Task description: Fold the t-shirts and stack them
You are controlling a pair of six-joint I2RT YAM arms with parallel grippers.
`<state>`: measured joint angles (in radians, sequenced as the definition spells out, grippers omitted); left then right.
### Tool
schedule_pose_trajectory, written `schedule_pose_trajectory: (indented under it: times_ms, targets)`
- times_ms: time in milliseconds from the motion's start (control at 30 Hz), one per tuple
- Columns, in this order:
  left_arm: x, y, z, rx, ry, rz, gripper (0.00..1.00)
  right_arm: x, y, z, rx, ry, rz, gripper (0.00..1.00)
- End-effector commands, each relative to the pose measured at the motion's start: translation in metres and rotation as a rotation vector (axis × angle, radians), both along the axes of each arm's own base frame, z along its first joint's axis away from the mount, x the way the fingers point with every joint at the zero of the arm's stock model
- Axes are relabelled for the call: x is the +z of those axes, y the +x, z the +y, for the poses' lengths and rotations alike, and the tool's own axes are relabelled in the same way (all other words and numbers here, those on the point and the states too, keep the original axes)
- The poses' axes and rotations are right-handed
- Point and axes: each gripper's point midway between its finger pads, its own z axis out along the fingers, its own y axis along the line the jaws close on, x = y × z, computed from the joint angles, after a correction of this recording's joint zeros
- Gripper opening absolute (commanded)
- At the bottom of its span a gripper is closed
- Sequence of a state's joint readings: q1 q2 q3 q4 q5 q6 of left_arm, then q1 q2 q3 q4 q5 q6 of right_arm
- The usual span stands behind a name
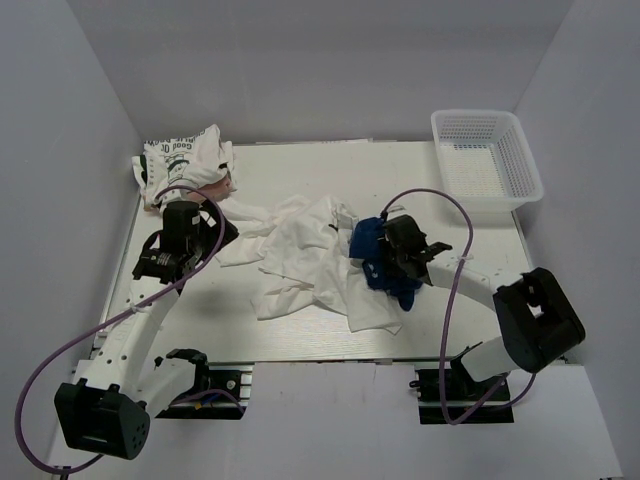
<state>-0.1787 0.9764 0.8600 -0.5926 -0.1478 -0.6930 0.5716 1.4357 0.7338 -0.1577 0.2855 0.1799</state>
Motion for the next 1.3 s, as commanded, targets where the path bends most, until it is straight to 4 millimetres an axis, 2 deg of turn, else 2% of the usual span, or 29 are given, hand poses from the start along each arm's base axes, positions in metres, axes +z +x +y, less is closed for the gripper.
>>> schedule_pose_trajectory:
  times_ms: [0,33,67,100,133,200,233,267,367,500,533,567,600,633,700,733,767,800,867,900,933,967,1000,1033,1067,1133,1167,1200,1267]
  targets:
    - [0.007,0.003,-0.003,-0.016,-0.004,-0.032,1.00,0.037,0.044,0.029,0.004,0.108,-0.176,0.21]
    - [0.007,0.003,-0.003,-0.016,-0.004,-0.032,1.00,0.055,0.055,0.032,-0.021,0.133,-0.218,0.11]
    - [0.007,0.003,-0.003,-0.016,-0.004,-0.032,1.00,0.061,0.053,0.024,-0.065,0.118,-0.211,0.00]
    - [0.007,0.003,-0.005,-0.025,-0.010,-0.031,1.00,0.078,0.055,0.023,-0.108,0.142,-0.238,0.00]
    - [0.007,0.003,-0.005,-0.025,-0.010,-0.031,1.00,0.118,0.068,0.020,-0.161,0.176,-0.327,0.00]
    - [0.002,0.001,-0.004,-0.025,-0.008,-0.021,1.00,0.153,0.070,0.005,-0.235,0.185,-0.405,0.00]
    - [0.002,0.001,-0.004,-0.025,-0.008,-0.021,1.00,0.196,0.076,0.001,-0.266,0.223,-0.496,0.00]
    - [0.002,0.001,-0.004,-0.025,-0.008,-0.021,1.00,0.213,0.079,-0.020,-0.346,0.178,-0.553,0.00]
    - [-0.001,0.001,-0.006,-0.032,-0.012,-0.009,1.00,0.296,0.088,-0.057,-0.487,0.185,-0.730,0.00]
    - [-0.003,0.005,-0.003,-0.021,-0.010,0.001,1.00,0.361,0.108,-0.087,-0.561,0.168,-0.871,0.00]
    - [-0.001,0.006,-0.004,-0.021,-0.012,-0.008,1.00,0.393,0.118,-0.113,-0.610,0.126,-0.943,0.00]
    - [-0.004,0.007,-0.004,-0.021,-0.010,0.001,1.00,0.393,0.125,-0.111,-0.613,0.136,-0.957,0.00]
    - [0.001,0.009,-0.002,-0.014,-0.006,-0.010,1.00,0.425,0.125,-0.122,-0.640,0.148,-1.017,0.00]
    - [-0.002,0.010,-0.002,-0.014,-0.005,-0.001,1.00,0.422,0.138,-0.145,-0.685,0.085,-1.014,0.00]
    - [0.002,0.011,-0.001,-0.006,0.000,-0.011,1.00,0.434,0.155,-0.160,-0.725,0.046,-1.070,0.00]
    - [-0.001,0.012,0.001,0.002,0.008,0.000,1.00,0.443,0.165,-0.188,-0.808,0.023,-1.113,0.00]
    - [-0.004,0.013,0.001,0.002,0.009,0.009,1.00,0.460,0.173,-0.195,-0.827,0.065,-1.184,0.00]
    - [-0.002,0.013,0.002,0.009,0.015,0.011,1.00,0.445,0.210,-0.209,-0.850,0.025,-1.143,0.00]
    - [-0.007,0.011,0.007,0.030,0.039,0.044,1.00,0.517,0.207,-0.234,-0.882,0.077,-1.257,0.00]
    - [-0.004,0.012,0.010,0.039,0.047,0.042,1.00,0.490,0.238,-0.235,-0.876,0.043,-1.200,0.00]
    - [-0.006,0.010,0.013,0.052,0.059,0.052,1.00,0.479,0.258,-0.238,-0.869,0.029,-1.190,0.00]
    - [-0.003,0.010,0.017,0.078,0.069,0.049,1.00,0.494,0.255,-0.248,-0.876,0.010,-1.231,0.00]
    - [-0.003,0.010,0.017,0.078,0.069,0.049,1.00,0.489,0.260,-0.253,-0.872,-0.028,-1.231,0.00]
    - [-0.004,0.009,0.020,0.088,0.079,0.056,1.00,0.508,0.255,-0.256,-0.880,-0.007,-1.322,0.00]
    - [-0.004,0.009,0.020,0.088,0.079,0.056,1.00,0.487,0.261,-0.271,-0.876,-0.046,-1.288,0.00]
    - [-0.004,0.009,0.020,0.088,0.079,0.056,1.00,0.477,0.268,-0.275,-0.844,-0.014,-1.289,0.00]
    - [-0.003,0.011,0.020,0.089,0.077,0.046,1.00,0.461,0.275,-0.276,-0.832,-0.011,-1.255,0.00]
    - [-0.003,0.011,0.020,0.089,0.077,0.045,1.00,0.454,0.286,-0.267,-0.730,0.015,-1.227,0.00]
    - [-0.005,0.011,0.021,0.095,0.085,0.055,1.00,0.418,0.301,-0.254,-0.618,0.059,-1.126,0.00]
